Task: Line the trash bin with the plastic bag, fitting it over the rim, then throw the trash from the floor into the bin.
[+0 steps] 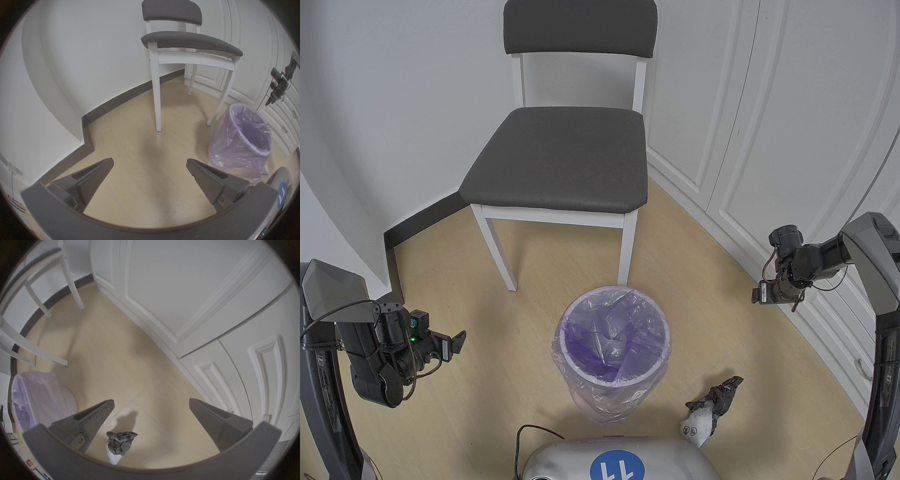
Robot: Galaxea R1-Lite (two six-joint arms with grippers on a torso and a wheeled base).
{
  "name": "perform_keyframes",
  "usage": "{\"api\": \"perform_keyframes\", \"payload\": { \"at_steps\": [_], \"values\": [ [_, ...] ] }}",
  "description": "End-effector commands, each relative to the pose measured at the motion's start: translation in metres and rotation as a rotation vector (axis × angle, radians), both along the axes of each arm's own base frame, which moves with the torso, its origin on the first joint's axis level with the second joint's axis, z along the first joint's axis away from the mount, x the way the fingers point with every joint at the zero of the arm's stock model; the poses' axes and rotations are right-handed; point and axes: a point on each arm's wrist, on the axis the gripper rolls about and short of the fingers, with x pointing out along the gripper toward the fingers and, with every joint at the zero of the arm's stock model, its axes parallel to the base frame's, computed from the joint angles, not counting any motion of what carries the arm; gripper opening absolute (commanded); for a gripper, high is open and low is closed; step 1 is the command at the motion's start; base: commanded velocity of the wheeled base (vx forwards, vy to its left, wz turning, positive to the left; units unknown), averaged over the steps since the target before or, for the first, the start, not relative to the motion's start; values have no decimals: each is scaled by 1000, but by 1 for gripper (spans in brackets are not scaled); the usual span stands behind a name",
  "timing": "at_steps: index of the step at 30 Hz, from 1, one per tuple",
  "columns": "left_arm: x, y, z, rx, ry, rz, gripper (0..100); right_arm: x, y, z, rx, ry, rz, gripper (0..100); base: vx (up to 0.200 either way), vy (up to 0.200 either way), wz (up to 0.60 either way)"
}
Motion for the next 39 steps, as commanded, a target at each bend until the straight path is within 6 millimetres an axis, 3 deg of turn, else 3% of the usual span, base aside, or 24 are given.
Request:
{"api": "perform_keyframes", "payload": {
  "at_steps": [1,4,6,8,17,33,39],
  "values": [
    [-7,-22,-13,-48,72,-44,100,37,2,-77,-4,143,-17,100,0,0,0],
    [-6,-23,-15,-48,80,-47,100,48,2,-88,3,174,-29,100,0,0,0],
    [-7,-23,-14,-54,83,-58,100,45,3,-114,29,268,-60,100,0,0,0],
    [-9,-22,-14,-61,80,-53,100,47,3,-114,46,250,-53,100,0,0,0],
    [-26,-6,-14,-140,85,-123,100,50,5,-83,136,179,-57,100,-111,0,0],
    [-26,0,-13,-138,79,-100,100,54,7,-79,131,135,-39,100,-200,0,0],
    [-20,2,-7,-146,43,-90,100,67,18,-57,147,-25,39,100,-200,0,0]
  ]
}}
